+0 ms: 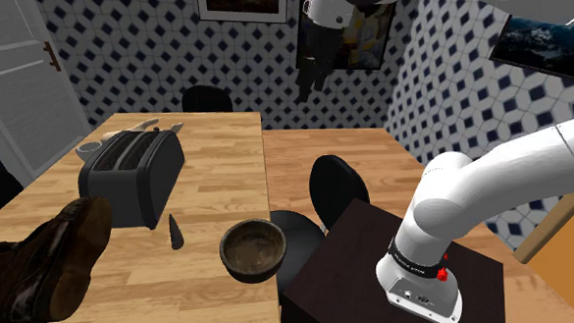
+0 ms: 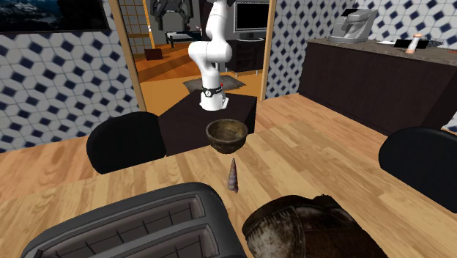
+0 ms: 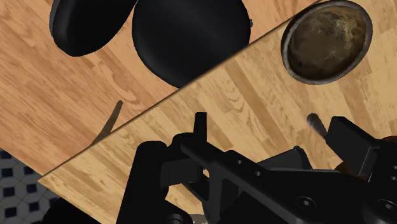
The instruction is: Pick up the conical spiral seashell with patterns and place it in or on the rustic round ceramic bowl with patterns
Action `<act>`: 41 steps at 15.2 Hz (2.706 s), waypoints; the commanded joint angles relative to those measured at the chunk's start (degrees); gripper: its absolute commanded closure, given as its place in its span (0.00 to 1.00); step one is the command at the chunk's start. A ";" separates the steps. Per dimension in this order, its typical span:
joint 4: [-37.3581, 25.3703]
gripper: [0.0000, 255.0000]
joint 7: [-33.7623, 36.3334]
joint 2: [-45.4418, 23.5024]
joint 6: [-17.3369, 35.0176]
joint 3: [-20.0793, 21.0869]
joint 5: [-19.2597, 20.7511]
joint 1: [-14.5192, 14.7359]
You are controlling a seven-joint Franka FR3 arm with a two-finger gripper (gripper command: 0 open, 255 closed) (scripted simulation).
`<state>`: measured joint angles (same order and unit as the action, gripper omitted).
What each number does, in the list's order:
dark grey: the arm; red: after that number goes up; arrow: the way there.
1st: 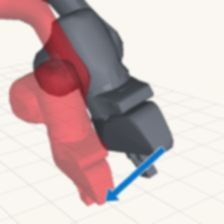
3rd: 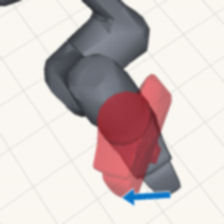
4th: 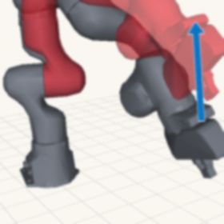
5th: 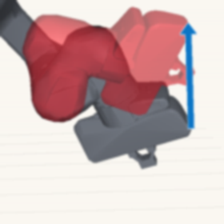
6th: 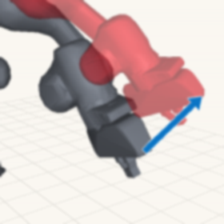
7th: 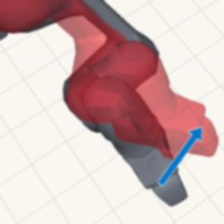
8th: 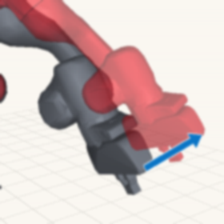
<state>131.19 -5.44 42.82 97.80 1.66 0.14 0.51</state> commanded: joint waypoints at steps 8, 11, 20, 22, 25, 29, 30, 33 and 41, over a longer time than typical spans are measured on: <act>-5.82 0.00 12.28 -16.32 0.77 3.26 -7.04 -0.63; -8.82 0.00 17.03 -23.43 1.16 4.06 -10.09 -0.63; -19.15 0.00 29.20 -44.60 2.29 5.10 -19.98 -0.21; -21.68 0.00 31.52 -49.23 2.49 5.19 -22.38 -0.10; -25.63 0.00 34.81 -56.15 2.77 5.37 -26.10 -0.01; -31.16 0.00 38.98 -65.30 3.10 5.79 -31.21 -0.03; -32.60 0.00 40.00 -67.59 3.19 5.93 -32.50 -0.05; -37.05 0.00 43.04 -74.45 3.48 6.49 -36.37 -0.18; -50.25 0.00 51.31 -93.05 4.64 8.83 -46.33 -0.47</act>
<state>82.62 44.83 -47.89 102.35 10.17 -44.87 0.19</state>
